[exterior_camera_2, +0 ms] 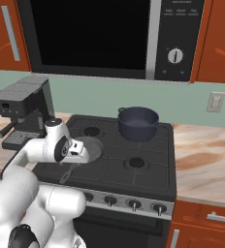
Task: Move the pot and pan from the stove into the sink.
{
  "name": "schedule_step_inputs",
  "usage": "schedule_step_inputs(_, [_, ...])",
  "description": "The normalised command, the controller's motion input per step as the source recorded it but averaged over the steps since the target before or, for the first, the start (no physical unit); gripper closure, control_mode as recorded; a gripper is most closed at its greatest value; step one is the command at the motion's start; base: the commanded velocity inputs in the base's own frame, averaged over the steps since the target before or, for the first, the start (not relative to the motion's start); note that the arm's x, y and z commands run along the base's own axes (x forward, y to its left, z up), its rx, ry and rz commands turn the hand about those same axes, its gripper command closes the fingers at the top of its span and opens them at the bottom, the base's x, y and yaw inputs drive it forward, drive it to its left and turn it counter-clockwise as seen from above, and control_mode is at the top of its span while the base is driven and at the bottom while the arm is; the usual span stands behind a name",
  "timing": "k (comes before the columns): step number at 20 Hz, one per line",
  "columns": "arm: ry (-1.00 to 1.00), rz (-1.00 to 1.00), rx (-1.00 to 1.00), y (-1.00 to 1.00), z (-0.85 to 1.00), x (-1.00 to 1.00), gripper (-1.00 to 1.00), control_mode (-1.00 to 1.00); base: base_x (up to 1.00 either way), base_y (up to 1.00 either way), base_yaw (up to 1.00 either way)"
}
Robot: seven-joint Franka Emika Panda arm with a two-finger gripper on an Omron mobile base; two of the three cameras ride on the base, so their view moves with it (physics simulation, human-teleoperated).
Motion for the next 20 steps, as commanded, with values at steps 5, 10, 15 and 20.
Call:
schedule_step_inputs(5, [-0.06, 0.0, 0.0, -0.04, -0.77, -0.04, -1.0, -1.0, 0.0, 0.0, 0.0])
schedule_step_inputs(10, [-0.08, 0.0, 0.0, -0.03, -0.79, -0.18, -1.0, -1.0, 0.0, 0.0, 0.0])
schedule_step_inputs(15, [-0.01, 0.0, 0.0, 0.0, -0.05, 0.0, -1.0, -1.0, 0.0, 0.0, 0.0])
schedule_step_inputs(20, [-0.01, 0.0, 0.04, -0.14, -0.18, -0.05, -1.0, -1.0, 0.0, 0.0, 0.0])
